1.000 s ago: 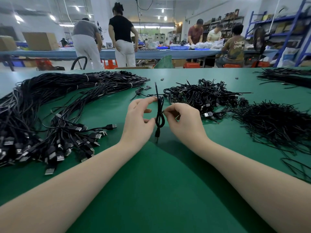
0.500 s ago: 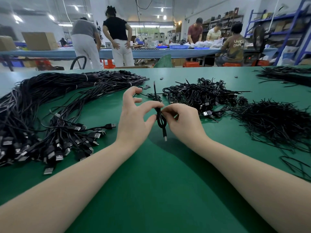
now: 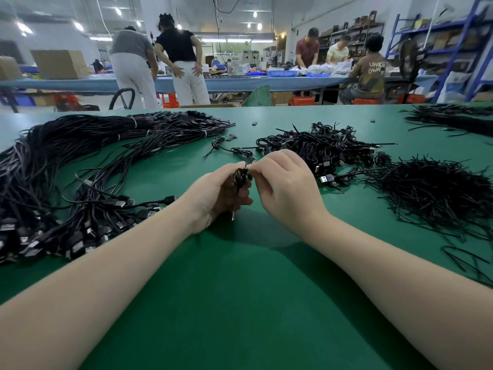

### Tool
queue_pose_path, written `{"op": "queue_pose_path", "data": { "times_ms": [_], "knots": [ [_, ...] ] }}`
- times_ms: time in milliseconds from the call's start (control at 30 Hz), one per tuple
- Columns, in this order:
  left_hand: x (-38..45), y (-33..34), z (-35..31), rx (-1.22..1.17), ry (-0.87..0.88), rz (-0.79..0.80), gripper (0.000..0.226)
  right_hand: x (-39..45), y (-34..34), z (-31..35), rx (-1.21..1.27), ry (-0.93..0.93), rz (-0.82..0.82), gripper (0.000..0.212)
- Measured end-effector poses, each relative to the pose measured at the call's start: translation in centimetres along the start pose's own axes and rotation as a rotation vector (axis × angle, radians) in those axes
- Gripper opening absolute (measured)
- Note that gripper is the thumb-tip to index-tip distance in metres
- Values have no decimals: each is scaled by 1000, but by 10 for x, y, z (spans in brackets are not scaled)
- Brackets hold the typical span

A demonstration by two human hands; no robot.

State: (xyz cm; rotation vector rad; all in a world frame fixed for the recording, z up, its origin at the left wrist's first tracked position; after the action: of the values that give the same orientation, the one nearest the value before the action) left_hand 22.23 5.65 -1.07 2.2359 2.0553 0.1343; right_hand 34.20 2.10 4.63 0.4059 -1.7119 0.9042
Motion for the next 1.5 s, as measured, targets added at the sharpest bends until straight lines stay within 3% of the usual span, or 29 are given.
{"op": "queue_pose_path", "data": {
  "times_ms": [100,200,267,300,367,433,633,700,767,900,1067,1167,1233,1333,1433,1500],
  "knots": [
    [-1,-8,0,-5,112,-128,46,-4,4,-4,31,61,39,4],
    [-5,-9,-13,305,393,-275,34,-8,7,-16,57,225,79,5],
    [-12,-9,-21,402,546,-337,11,-9,8,-21,64,289,98,6],
    [-14,-9,-23,439,588,-331,15,-9,8,-22,76,308,103,7],
    [-18,-4,-26,569,673,-277,46,-9,9,-24,108,337,114,8],
    [-19,-2,-28,659,715,-238,47,-9,9,-25,120,348,127,8],
    [-13,-3,-26,698,697,-282,6,-9,9,-27,154,358,131,7],
    [-14,1,-27,699,698,-291,13,-8,8,-24,130,319,114,4],
    [-13,4,-25,654,623,-286,29,-6,5,-19,60,260,73,6],
    [-10,6,-23,257,415,-194,39,-2,1,-11,134,277,33,7],
    [-4,-12,-38,524,354,-286,23,14,7,-64,230,741,121,13],
    [6,-52,-77,519,403,-437,12,19,9,-121,-60,1098,293,36],
    [19,-90,-96,478,331,-529,16,23,10,-125,-350,1023,415,53],
    [33,-154,-103,812,116,-636,31,9,37,-76,-254,701,402,61],
    [20,-212,-73,1529,-524,-548,69,-25,73,-27,-175,409,608,52],
    [2,-234,-56,1693,-789,-398,86,-32,85,-24,-115,326,673,40]
  ]
}}
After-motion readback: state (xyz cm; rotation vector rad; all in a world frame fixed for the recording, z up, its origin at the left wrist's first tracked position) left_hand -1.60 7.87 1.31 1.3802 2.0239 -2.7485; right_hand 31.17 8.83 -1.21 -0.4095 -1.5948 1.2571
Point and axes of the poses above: each hand's wrist, its own x-axis towards the middle knuckle, its own y-axis out of the palm, z = x × y, the point moved 7 cm from there along x, towards the middle knuckle, and after that the axes turned 6 degrees about -x, right-handed, at the moved point
